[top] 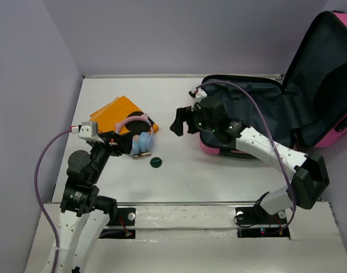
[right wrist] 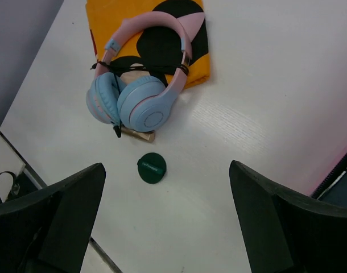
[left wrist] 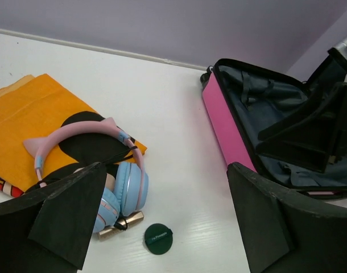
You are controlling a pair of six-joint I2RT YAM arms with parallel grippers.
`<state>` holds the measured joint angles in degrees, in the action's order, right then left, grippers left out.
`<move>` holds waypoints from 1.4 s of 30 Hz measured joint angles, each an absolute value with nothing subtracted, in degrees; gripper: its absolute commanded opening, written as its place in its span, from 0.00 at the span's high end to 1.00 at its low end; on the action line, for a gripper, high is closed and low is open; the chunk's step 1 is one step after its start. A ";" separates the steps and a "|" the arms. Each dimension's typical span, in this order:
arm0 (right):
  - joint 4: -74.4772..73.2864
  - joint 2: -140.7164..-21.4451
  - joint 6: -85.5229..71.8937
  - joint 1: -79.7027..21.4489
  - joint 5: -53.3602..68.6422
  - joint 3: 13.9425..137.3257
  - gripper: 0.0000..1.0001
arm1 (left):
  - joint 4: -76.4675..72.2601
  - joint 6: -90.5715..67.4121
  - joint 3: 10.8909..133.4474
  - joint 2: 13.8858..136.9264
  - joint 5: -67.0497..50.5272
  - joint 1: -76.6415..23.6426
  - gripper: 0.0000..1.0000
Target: Pack the luggage
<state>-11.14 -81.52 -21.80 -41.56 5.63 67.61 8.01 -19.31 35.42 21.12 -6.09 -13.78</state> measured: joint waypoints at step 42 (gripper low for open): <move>-7.57 -130.02 -41.17 -45.10 4.89 97.43 0.91 | 9.21 -18.94 35.42 19.64 -4.05 -13.78 0.01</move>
<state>-7.57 -130.02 -41.17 -45.10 4.89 97.43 9.21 -18.94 35.42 19.64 -4.05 -13.78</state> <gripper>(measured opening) 0.145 0.989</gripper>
